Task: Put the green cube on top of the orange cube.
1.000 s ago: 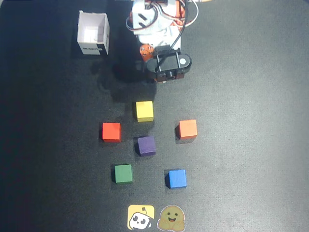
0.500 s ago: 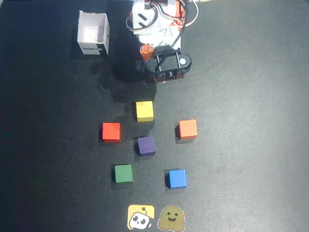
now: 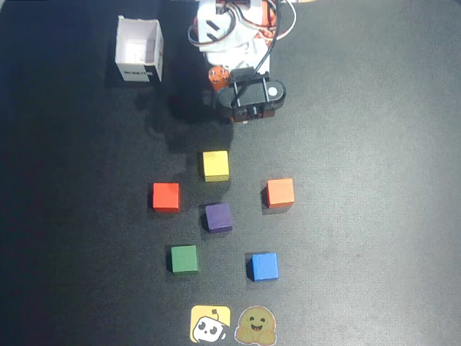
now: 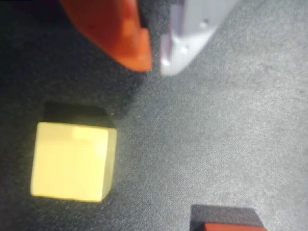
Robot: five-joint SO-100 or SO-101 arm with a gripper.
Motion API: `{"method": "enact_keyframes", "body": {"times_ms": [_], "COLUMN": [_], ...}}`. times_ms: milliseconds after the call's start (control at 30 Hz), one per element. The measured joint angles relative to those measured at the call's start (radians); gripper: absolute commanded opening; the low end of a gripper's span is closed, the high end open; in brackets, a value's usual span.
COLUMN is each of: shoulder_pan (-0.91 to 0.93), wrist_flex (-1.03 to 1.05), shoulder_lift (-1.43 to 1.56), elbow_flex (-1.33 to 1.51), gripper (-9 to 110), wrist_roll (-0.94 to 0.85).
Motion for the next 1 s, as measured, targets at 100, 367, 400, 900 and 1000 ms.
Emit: {"method": "enact_keyframes", "body": {"times_ms": [100, 367, 400, 900, 1000], "shoulder_pan": [0.000, 0.000, 0.000, -0.006, -0.006], "wrist_flex": [0.000, 0.000, 0.000, -0.095, -0.094], "shoulder_lift": [0.000, 0.000, 0.000, -0.278, -0.500], "elbow_flex": [0.000, 0.000, 0.000, -0.213, -0.379], "gripper": [0, 7, 9, 20, 21], "wrist_roll": [0.000, 0.026, 0.028, 0.083, 0.091]}}
